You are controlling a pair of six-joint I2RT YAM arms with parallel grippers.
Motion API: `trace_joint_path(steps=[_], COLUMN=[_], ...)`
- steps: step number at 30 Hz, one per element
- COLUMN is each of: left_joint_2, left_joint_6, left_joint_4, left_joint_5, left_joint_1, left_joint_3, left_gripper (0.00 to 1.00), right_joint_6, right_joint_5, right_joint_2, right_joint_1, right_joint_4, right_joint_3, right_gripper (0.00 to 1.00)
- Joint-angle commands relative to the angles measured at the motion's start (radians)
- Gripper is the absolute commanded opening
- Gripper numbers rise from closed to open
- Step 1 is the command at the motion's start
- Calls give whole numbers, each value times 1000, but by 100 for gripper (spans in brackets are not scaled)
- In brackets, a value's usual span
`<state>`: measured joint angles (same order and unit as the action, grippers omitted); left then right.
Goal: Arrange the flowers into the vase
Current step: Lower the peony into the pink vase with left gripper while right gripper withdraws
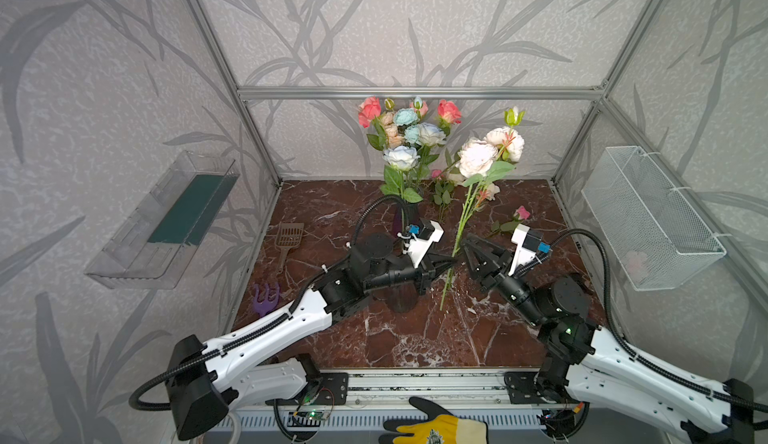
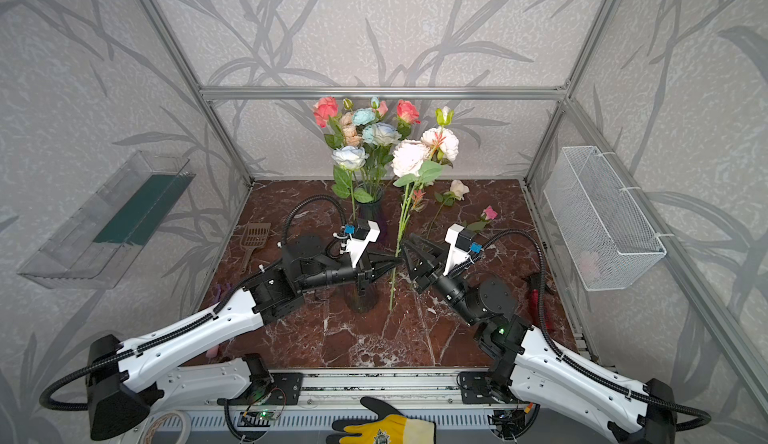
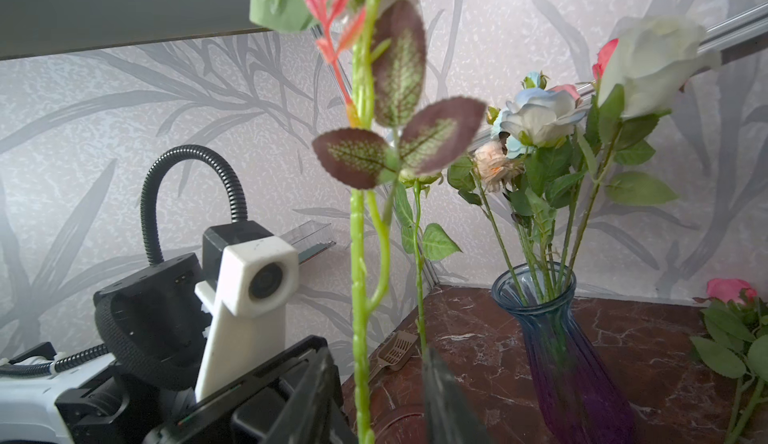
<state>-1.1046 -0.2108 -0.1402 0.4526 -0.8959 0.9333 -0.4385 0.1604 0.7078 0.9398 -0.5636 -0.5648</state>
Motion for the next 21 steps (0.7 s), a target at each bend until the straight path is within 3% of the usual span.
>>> trace_joint_path(steps=[1, 5, 12, 16, 21], left_joint_2=[57, 151, 333, 327, 281], left_joint_6=[54, 105, 237, 310, 303], left_joint_4=[37, 70, -46, -49, -80], left_joint_5=[-23, -127, -500, -673, -759], left_joint_1=[-3, -4, -4, -3, 8], left_joint_3=[47, 24, -70, -47, -77], left_gripper=[0, 0, 0, 0, 0], right_joint_6=[32, 67, 93, 99, 109], right_joint_5=[37, 98, 157, 152, 161], right_joint_2=[-48, -99, -149, -146, -146], right_joint_1=[7, 6, 7, 7, 7], right_joint_4=[18, 23, 45, 45, 45], right_joint_3=[7, 38, 70, 66, 72], right_gripper=[39, 40, 40, 40, 40])
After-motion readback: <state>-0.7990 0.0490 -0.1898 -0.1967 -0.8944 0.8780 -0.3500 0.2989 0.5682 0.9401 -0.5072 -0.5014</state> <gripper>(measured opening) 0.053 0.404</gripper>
